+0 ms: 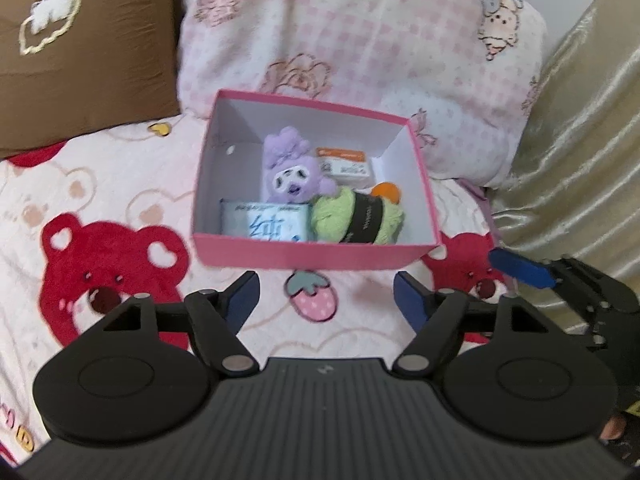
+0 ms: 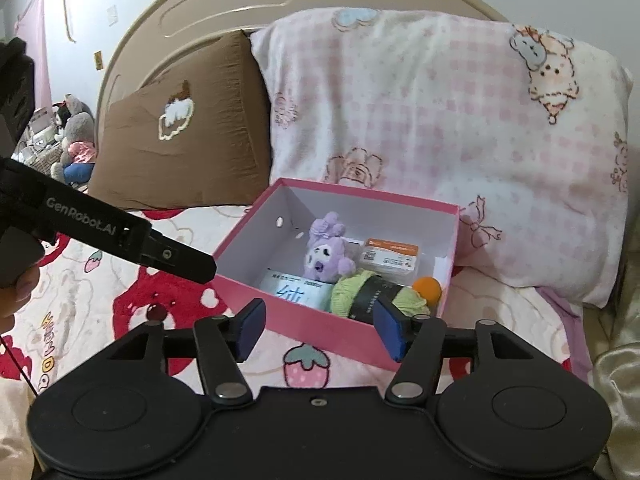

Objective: Organize objects

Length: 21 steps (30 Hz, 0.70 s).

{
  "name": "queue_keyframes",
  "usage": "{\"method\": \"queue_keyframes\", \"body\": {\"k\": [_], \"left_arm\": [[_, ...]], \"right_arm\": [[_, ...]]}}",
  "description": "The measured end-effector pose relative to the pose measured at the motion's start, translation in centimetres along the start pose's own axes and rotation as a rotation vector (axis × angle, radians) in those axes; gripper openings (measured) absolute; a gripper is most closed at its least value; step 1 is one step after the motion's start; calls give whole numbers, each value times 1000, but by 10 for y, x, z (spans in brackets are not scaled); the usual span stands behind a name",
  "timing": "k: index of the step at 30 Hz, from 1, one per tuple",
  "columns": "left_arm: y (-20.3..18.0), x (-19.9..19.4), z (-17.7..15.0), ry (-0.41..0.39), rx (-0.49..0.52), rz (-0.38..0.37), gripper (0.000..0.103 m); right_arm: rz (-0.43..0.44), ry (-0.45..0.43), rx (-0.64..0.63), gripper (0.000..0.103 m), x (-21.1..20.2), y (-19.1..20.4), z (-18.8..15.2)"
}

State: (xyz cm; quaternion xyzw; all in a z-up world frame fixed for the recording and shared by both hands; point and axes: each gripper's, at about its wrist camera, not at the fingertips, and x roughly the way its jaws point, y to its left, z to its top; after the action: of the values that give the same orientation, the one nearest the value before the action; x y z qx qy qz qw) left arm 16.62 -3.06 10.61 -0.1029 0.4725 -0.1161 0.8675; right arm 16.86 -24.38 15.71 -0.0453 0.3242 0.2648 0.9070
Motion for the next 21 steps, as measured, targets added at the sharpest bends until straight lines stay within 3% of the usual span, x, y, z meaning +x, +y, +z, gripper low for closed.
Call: {"method": "queue_keyframes", "body": {"k": [6, 9, 21], "left_arm": [[14, -11, -16, -4, 12, 59, 80], [20, -18, -23, -43, 1, 82, 81], [32, -20, -40, -17, -26, 57, 84]], "right_arm": [[-3, -37, -18, 74, -13, 21, -11], [-5, -43, 5, 78, -16, 25, -14], [-59, -8, 42, 81, -21, 31, -19]]}}
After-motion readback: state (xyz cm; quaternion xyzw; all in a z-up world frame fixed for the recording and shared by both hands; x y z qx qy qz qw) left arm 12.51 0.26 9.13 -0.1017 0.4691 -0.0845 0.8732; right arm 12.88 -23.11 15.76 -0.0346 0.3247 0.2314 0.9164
